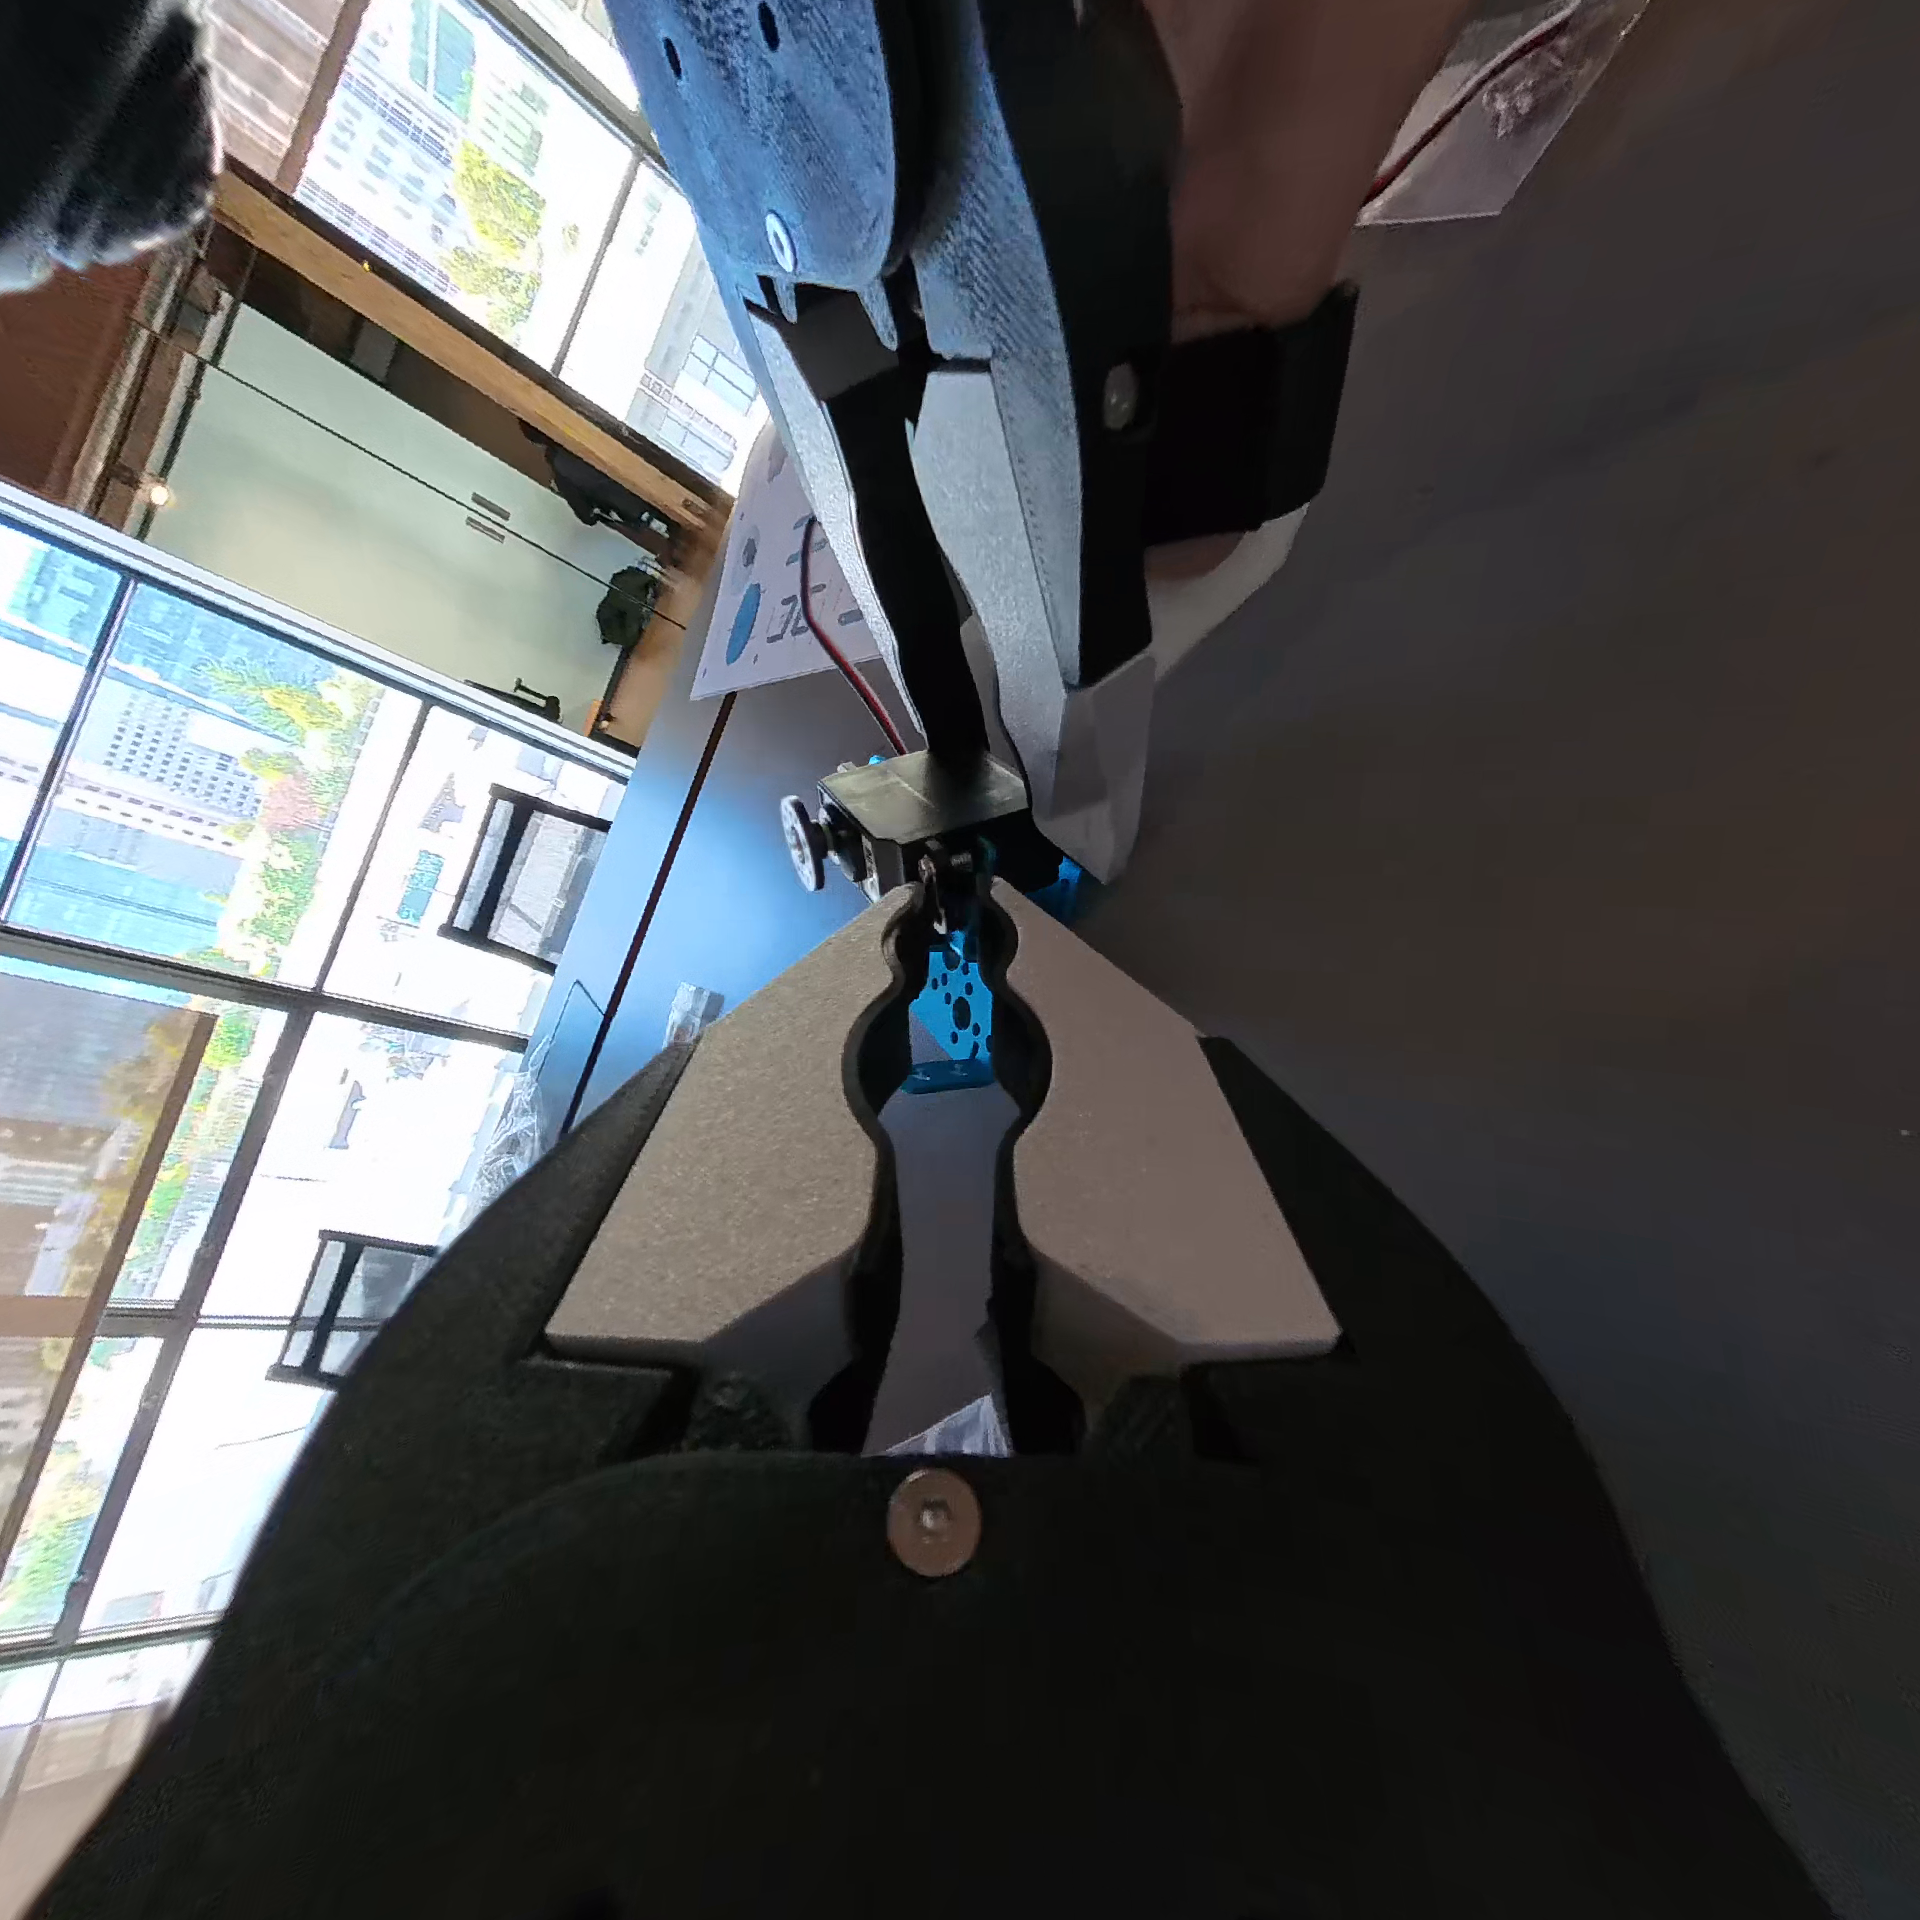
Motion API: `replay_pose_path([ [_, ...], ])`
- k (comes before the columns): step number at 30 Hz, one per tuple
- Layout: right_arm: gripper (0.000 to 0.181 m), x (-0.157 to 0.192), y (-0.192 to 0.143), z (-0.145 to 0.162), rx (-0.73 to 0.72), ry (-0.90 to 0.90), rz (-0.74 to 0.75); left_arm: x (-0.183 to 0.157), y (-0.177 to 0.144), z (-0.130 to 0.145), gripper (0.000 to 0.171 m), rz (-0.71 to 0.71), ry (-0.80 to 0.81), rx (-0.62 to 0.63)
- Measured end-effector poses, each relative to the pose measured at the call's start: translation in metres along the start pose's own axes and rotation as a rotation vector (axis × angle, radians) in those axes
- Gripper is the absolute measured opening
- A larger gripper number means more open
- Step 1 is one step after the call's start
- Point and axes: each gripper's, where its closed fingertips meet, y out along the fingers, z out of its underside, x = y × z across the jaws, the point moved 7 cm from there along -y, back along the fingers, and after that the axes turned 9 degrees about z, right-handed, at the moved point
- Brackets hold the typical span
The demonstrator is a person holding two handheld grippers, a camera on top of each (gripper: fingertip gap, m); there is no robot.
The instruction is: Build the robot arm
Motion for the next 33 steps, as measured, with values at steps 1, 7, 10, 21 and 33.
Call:
replay_pose_path([
  [1, 0.047, 0.000, 0.000, 0.001, -0.008, 0.000, 0.003, 0.000, 0.000, 0.000, 0.008, -0.006, 0.011, 0.001],
  [7, 0.047, 0.000, 0.000, 0.002, -0.024, 0.016, 0.004, -0.002, 0.002, -0.001, 0.013, -0.057, 0.134, 0.029],
  [10, 0.047, 0.000, 0.001, 0.002, -0.030, 0.013, 0.014, -0.005, 0.004, -0.001, 0.016, -0.074, 0.194, 0.047],
  [21, 0.048, -0.002, 0.000, 0.004, -0.032, 0.020, 0.032, -0.005, 0.012, -0.003, 0.013, -0.135, 0.269, 0.084],
  [33, 0.047, -0.003, 0.004, 0.001, -0.038, 0.058, 0.054, 0.001, 0.013, 0.001, 0.010, -0.123, 0.179, 0.082],
])
